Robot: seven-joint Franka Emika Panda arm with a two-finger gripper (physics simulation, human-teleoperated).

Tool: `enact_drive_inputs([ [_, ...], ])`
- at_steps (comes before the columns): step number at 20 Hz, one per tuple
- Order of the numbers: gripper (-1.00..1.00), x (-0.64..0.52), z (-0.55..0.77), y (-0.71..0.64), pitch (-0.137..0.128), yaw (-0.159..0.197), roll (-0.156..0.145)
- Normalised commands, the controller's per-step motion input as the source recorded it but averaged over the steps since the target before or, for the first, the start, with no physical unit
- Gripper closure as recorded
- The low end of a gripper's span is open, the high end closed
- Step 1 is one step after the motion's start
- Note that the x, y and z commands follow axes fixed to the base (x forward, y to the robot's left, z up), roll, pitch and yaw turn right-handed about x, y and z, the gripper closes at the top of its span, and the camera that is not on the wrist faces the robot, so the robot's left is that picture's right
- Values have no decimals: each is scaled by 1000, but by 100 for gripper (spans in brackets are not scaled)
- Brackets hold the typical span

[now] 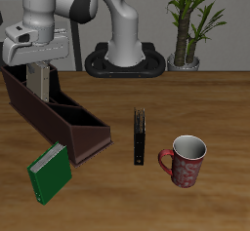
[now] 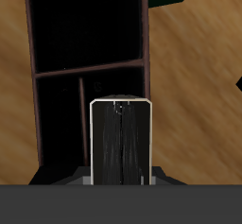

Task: Place the yellow book into the right desk caddy's back compartment

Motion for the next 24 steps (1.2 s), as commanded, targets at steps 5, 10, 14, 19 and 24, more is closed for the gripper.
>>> enact_drive_inputs([
  [5, 100, 44, -83, -82, 6, -15, -18],
  [10, 100, 79, -162, -8, 15, 10, 4],
  [14, 100, 155, -53, -37, 9, -18, -12],
  [19, 100, 125, -120, -16, 11, -8, -3],
  [24, 100, 112, -144, -13, 18, -9, -8],
])
